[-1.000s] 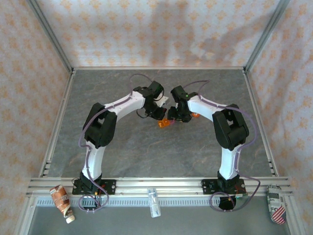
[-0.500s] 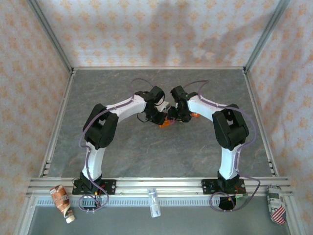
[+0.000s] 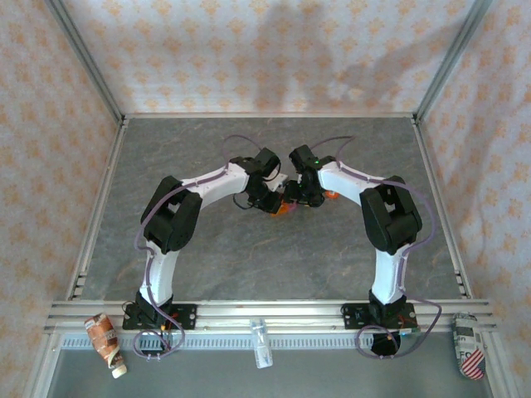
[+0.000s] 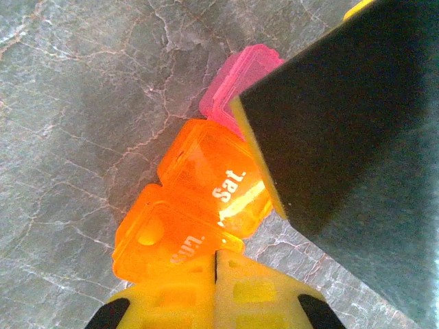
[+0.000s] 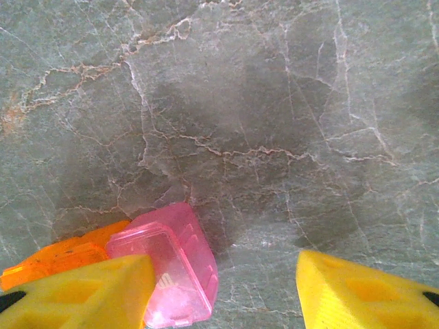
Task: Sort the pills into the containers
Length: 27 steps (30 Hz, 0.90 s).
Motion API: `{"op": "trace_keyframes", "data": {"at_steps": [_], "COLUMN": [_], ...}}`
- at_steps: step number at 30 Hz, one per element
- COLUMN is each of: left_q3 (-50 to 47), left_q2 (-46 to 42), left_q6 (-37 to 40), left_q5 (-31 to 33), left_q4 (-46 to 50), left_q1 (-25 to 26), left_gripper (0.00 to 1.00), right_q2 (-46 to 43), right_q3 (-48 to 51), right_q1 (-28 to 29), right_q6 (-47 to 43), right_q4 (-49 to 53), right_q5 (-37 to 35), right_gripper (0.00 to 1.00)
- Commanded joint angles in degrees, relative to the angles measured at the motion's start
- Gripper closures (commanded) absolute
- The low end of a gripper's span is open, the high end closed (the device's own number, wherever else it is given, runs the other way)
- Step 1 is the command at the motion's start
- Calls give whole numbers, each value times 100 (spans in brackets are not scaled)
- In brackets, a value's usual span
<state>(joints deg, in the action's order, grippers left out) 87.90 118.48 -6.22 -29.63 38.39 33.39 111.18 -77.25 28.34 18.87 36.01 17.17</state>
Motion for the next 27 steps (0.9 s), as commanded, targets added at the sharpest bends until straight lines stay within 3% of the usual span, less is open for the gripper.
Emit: {"op": "trace_keyframes", "data": {"at_steps": [1,20,27], "left_q3": [-110,-377,-415], "left_q2": [-126,166,302], "left_q6": [-97,-93,82], "left_q5": [51,532,1191], "left_q4": [-22,-102,26], "left_q1": [31,90,222], "left_gripper": [100,100,100], "right_q2": [283,266,308], "right_q3": [17,-21,-23], "right_q1": [6,4,5], "right_q6": [71,69,65], "right_q4": [123,151,155], "right_q5": [-390,-381,-372], "right_gripper": [42,42,42]}}
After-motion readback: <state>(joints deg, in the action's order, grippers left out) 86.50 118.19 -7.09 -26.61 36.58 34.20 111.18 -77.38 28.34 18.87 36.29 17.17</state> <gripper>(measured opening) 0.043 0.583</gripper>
